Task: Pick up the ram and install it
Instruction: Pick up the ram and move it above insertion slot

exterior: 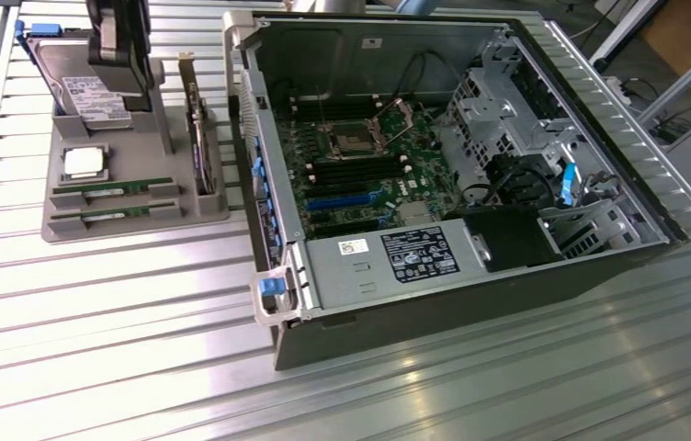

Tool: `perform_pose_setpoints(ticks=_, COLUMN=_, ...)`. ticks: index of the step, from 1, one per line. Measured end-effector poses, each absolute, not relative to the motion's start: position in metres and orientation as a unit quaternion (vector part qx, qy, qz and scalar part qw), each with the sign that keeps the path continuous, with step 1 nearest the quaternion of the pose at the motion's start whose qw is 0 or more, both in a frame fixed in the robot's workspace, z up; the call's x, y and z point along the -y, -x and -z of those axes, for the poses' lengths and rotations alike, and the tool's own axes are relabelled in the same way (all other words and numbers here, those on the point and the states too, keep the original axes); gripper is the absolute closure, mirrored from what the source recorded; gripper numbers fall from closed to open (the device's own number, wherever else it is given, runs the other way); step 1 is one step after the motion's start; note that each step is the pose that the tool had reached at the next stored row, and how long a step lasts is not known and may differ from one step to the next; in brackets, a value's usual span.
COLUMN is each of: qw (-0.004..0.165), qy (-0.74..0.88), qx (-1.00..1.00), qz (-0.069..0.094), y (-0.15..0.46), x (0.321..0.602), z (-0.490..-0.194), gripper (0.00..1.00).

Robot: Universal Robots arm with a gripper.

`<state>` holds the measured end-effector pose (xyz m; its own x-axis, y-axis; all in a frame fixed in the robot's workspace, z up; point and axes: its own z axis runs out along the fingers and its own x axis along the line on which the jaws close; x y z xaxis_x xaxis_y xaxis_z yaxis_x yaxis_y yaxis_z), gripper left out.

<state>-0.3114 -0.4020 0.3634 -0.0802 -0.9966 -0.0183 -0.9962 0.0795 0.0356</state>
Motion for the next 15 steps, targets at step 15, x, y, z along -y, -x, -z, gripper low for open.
perform_pose_setpoints(ticks=15, qw=0.005, qy=-0.678, qx=0.735, qz=0.019, y=0.3114, x=0.4020, z=-0.3551, gripper=0.64)
